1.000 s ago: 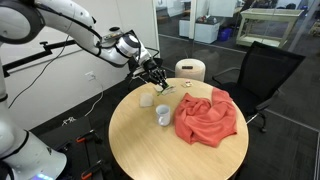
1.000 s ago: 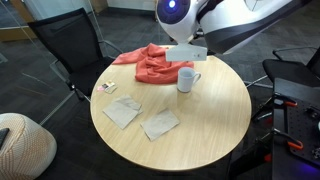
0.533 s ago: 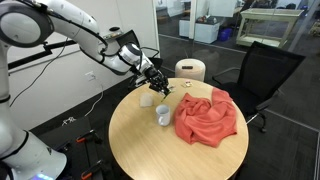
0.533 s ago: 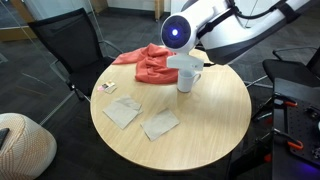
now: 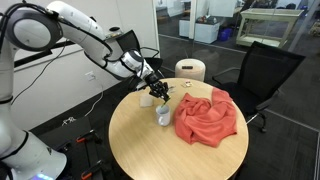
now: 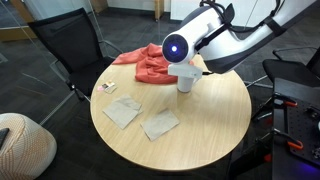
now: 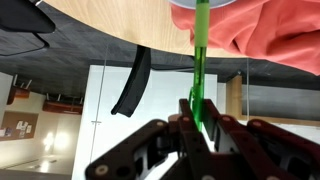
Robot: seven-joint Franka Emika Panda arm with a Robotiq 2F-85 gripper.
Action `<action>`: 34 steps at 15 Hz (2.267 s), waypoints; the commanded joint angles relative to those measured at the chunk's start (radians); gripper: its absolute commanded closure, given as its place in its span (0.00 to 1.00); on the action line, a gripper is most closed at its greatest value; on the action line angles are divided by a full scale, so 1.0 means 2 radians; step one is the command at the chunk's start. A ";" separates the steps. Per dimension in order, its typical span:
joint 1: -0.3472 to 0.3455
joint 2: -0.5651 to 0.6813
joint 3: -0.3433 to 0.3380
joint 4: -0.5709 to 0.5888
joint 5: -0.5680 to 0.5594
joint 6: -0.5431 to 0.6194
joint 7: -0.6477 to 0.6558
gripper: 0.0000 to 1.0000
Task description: Pick up the pen and put it in the cup
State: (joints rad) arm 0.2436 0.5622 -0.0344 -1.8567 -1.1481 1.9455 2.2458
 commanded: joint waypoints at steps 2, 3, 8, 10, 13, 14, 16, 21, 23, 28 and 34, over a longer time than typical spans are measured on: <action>-0.013 0.017 0.013 0.012 -0.004 -0.010 0.009 0.96; -0.015 0.022 0.014 0.014 -0.002 -0.008 0.007 0.96; -0.020 0.048 0.019 0.029 0.000 -0.002 0.001 0.96; -0.022 0.058 0.022 0.037 0.001 0.000 -0.002 0.96; -0.022 0.065 0.023 0.043 0.002 0.001 -0.006 0.50; -0.022 0.065 0.023 0.044 0.002 0.001 -0.004 0.43; -0.021 0.064 0.022 0.045 0.002 0.001 -0.004 0.28; -0.018 0.055 0.022 0.044 -0.001 -0.004 -0.001 0.00; -0.016 0.049 0.021 0.042 -0.002 -0.004 0.002 0.00; -0.015 0.032 0.021 0.034 -0.006 -0.004 0.007 0.00; -0.018 0.038 0.022 0.048 -0.002 -0.003 0.000 0.00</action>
State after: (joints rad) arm 0.2185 0.6360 -0.0047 -1.7659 -1.1482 1.9475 2.2455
